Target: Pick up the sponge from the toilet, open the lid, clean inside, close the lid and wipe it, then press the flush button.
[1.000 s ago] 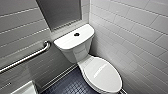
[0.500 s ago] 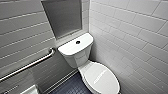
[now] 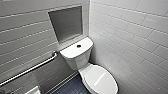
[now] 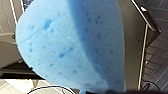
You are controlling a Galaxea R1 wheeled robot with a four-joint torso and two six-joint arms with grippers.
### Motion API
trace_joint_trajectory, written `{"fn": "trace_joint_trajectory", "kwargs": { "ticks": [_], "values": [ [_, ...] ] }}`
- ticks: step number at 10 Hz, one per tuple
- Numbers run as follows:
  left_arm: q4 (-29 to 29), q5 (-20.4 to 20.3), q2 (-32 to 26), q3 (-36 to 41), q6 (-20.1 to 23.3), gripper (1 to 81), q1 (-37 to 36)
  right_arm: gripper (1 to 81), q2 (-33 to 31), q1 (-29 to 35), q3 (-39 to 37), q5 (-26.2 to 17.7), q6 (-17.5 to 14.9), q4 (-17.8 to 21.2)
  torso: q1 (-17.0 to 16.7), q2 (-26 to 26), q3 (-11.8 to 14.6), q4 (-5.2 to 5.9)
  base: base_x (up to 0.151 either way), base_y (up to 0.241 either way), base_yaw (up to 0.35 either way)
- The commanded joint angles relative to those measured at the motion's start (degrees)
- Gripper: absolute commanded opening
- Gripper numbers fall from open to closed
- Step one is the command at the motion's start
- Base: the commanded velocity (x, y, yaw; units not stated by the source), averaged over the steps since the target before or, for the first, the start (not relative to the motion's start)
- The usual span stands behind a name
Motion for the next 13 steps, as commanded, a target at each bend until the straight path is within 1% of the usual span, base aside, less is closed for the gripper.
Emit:
{"fn": "trace_joint_trajectory", "kwargs": {
  "ticks": [1,3,5,7,9,10,11,12,13],
  "values": [
    [-0.3,3.8,0.5,-1.7,0.3,81.1,0.4,1.0,0.7,-1.4,-2.4,-2.5,-0.1,-3.1,-3.4,5.4,0.0,0.00,0.000,0.000,0.000],
    [-0.4,3.8,2.9,-6.1,0.3,81.1,0.4,1.0,3.4,-2.1,-6.1,-2.5,-0.1,-3.4,-6.2,9.7,0.0,0.00,0.000,0.000,0.000],
    [-0.4,3.8,5.3,-9.3,0.3,81.1,0.4,1.0,5.0,-2.7,-8.4,-2.5,-0.1,-3.6,-9.1,14.2,5.8,0.00,0.000,0.000,0.000],
    [-0.3,3.9,6.4,-11.4,0.3,81.1,0.4,1.0,6.2,-2.8,-10.4,-2.5,-0.1,-3.5,-11.0,17.1,7.3,0.00,0.000,0.000,0.000],
    [-0.3,3.8,7.1,-13.3,0.3,81.1,0.5,1.0,7.7,-2.8,-12.1,-2.5,-0.1,-4.2,-13.5,20.9,11.2,0.00,0.000,0.000,0.000],
    [-0.4,3.8,7.8,-14.7,0.3,81.1,0.5,1.0,8.6,-2.7,-13.5,-2.5,0.0,-4.9,-15.0,23.2,11.0,0.00,0.000,0.000,0.000],
    [-0.4,3.8,8.6,-16.6,0.3,81.1,0.5,1.0,10.0,-2.8,-15.9,-2.6,-0.1,-5.1,-16.2,25.0,9.7,0.00,0.000,0.000,0.000],
    [-0.4,3.8,9.5,-18.0,0.3,81.1,0.5,1.0,11.9,-2.8,-19.7,-2.6,-0.1,-5.3,-17.3,26.6,11.1,0.00,0.000,0.000,0.000],
    [-0.4,3.8,10.3,-19.4,0.3,81.1,0.5,1.0,14.7,-2.9,-24.7,-2.6,0.0,-6.1,-18.3,28.0,11.5,0.00,0.000,0.000,0.000]
  ]
}}
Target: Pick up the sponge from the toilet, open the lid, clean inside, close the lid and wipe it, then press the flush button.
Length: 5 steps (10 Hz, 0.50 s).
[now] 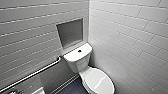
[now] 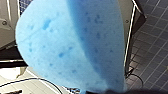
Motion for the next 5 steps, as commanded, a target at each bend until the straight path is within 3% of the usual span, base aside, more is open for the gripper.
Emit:
{"fn": "trace_joint_trajectory", "kwargs": {
  "ticks": [1,3,5],
  "values": [
    [-0.5,4.2,1.4,-1.8,0.3,81.1,-0.2,1.0,4.8,-0.5,-9.8,-2.5,0.0,-2.8,-3.6,5.6,0.0,0.00,0.000,0.000,0.000],
    [-0.3,4.2,3.4,-4.9,0.3,81.1,-0.2,1.0,7.9,-0.7,-15.2,-2.5,0.0,-3.1,-6.3,9.8,5.8,0.00,0.000,0.000,0.000],
    [-0.2,4.2,4.6,-7.2,0.3,81.1,-0.2,1.0,8.2,-0.6,-15.7,-2.5,0.0,-3.8,-8.1,12.6,7.2,0.00,0.000,0.000,0.000]
  ]
}}
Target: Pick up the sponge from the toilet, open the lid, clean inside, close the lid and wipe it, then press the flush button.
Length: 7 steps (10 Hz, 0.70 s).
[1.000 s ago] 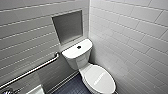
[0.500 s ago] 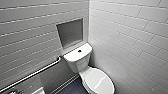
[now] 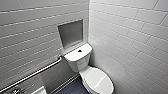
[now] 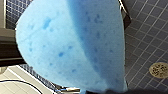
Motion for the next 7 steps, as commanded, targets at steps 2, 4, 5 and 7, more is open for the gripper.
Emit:
{"fn": "trace_joint_trajectory", "kwargs": {
  "ticks": [2,4,5,7],
  "values": [
    [-0.2,4.4,0.6,-0.8,0.3,81.1,-0.1,1.0,0.2,-0.7,-0.9,-2.4,0.0,-3.1,-4.8,7.4,7.3,0.00,0.000,0.000,0.000],
    [-0.4,4.4,0.4,-0.8,0.2,81.1,-0.3,1.0,0.8,-0.6,-1.2,-2.5,0.0,-4.1,-7.6,11.6,11.7,0.00,0.000,0.000,0.000],
    [-0.3,4.4,0.4,-0.8,0.3,81.1,-0.3,1.0,0.8,-0.6,-1.2,-2.5,0.0,-4.2,-9.0,13.8,13.9,0.00,0.000,0.000,0.000],
    [-0.3,4.4,0.4,-0.8,0.2,81.1,-0.4,1.0,0.8,-0.7,-1.2,-2.6,0.0,-4.3,-11.6,17.6,15.5,0.00,0.000,0.000,0.000]
  ]
}}
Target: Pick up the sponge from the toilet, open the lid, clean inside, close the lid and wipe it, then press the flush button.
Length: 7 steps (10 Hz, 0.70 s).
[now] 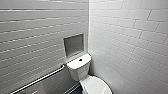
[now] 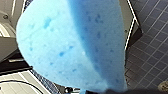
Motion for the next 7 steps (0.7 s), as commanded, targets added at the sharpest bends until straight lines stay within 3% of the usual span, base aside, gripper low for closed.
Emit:
{"fn": "trace_joint_trajectory", "kwargs": {
  "ticks": [1,4,7],
  "values": [
    [-0.2,3.9,-0.3,0.5,0.2,81.1,-1.5,1.0,-0.9,0.7,0.2,-2.3,0.0,-1.1,-3.5,5.4,-0.3,0.00,0.000,0.000,0.000],
    [-0.2,3.9,-0.4,0.5,0.2,81.1,-1.5,1.0,-0.7,0.9,0.1,-2.4,0.1,-1.1,-7.0,10.8,1.5,0.00,0.000,0.000,0.000],
    [-0.4,3.9,-0.4,0.5,0.2,81.1,-1.5,1.0,-0.7,0.9,0.1,-2.4,0.1,-1.1,-9.3,17.1,1.6,0.00,0.000,0.000,0.000]
  ]
}}
